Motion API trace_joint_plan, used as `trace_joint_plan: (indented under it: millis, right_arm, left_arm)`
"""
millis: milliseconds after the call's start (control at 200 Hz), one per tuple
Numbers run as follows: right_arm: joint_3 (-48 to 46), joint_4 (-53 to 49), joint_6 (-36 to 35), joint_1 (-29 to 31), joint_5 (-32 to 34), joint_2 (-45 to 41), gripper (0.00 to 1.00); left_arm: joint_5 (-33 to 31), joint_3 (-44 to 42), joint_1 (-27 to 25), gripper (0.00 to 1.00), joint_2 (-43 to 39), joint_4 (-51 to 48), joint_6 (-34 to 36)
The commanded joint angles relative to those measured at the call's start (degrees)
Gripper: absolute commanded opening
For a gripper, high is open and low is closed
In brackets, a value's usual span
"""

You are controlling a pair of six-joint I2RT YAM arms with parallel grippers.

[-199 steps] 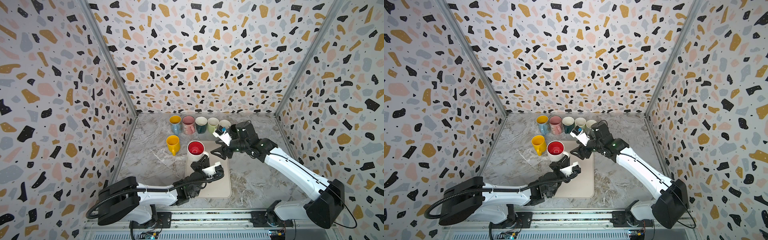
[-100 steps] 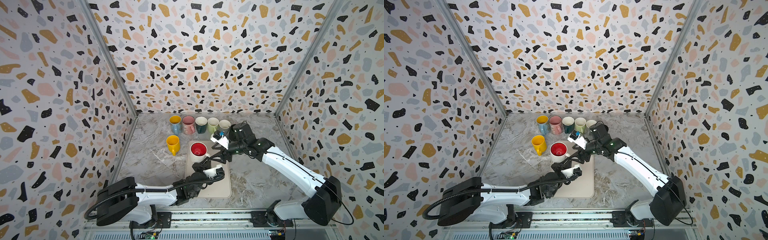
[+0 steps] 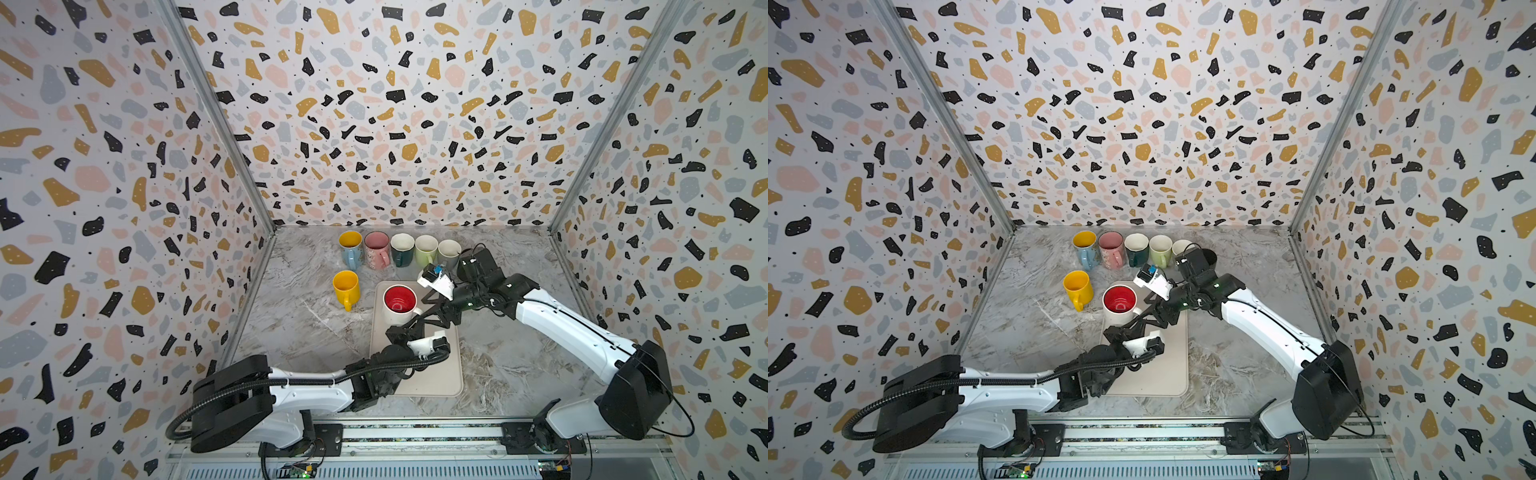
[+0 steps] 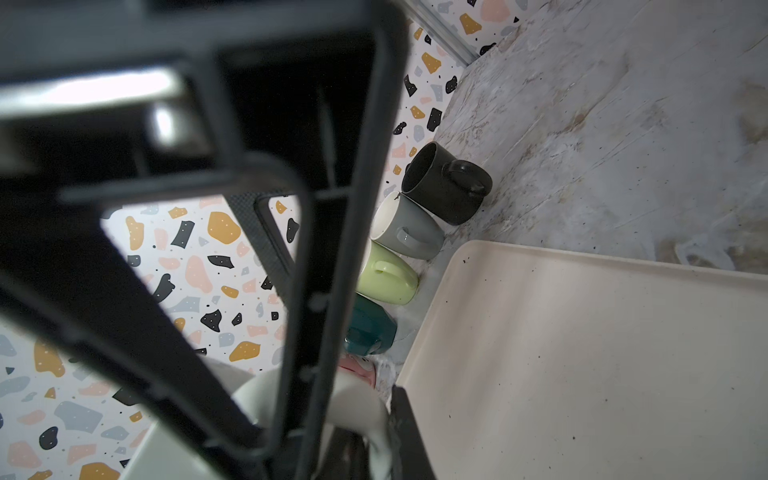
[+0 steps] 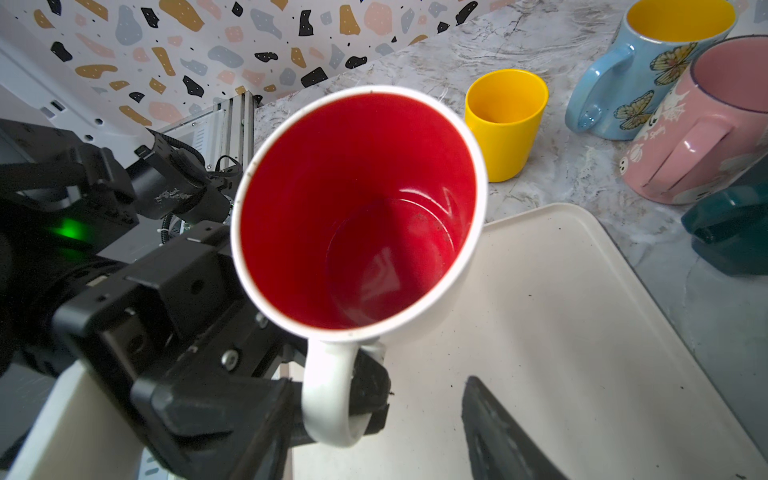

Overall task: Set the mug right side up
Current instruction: 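Grasp the white mug handle with the right gripper while the left holds it, then open the left gripper and withdraw it while the right holds the mug upright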

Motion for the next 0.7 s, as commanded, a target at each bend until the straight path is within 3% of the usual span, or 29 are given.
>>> trace_joint_plan:
  millis: [0,255,461,591,696]
  right_arm:
    - [2.5,0.2,0.8,0.2,-1.3,0.8,0.65]
    - [2.7,1.0,1.6,0.5,-1.4,1.9,0.57]
    - [2.5,0.5,2.3,0.7,-1.5,3.1,0.26]
    - [2.3,0.0,2.5,0.9,-0.9,3.6,0.00]
    - [2.0,-0.2,2.7,1.0,-0.5,3.7,0.00]
  left_arm:
    - [-0.2,1.8,-0.5,0.00,-1.4,5.7,0.5]
    - [-0.8,1.5,-0.8,0.00,-1.5,5.9,0.8]
    - [-1.3,1.4,-0.9,0.00,-1.7,6.4,1.2]
    - [-1.4,1.2,-1.1,0.00,-2.0,6.7,1.1]
    - [-1.8,1.1,-1.1,0.00,-2.2,6.8,1.1]
